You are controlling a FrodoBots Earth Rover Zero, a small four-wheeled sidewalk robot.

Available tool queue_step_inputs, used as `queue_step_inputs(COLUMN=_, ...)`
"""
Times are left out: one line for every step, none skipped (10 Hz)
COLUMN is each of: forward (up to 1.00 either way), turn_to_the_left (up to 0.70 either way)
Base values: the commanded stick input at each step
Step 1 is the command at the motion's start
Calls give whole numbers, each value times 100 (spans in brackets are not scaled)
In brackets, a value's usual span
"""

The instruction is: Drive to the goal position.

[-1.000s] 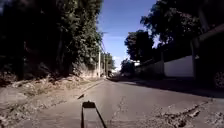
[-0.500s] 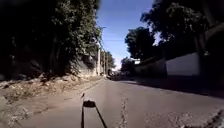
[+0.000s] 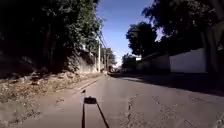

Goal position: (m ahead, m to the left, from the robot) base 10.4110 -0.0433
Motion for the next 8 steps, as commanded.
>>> queue_step_inputs(forward=100, turn_to_the_left=15)
queue_step_inputs(forward=100, turn_to_the_left=15)
queue_step_inputs(forward=100, turn_to_the_left=13)
queue_step_inputs(forward=100, turn_to_the_left=0)
queue_step_inputs(forward=100, turn_to_the_left=0)
queue_step_inputs(forward=100, turn_to_the_left=0)
queue_step_inputs(forward=100, turn_to_the_left=0)
queue_step_inputs(forward=100, turn_to_the_left=0)
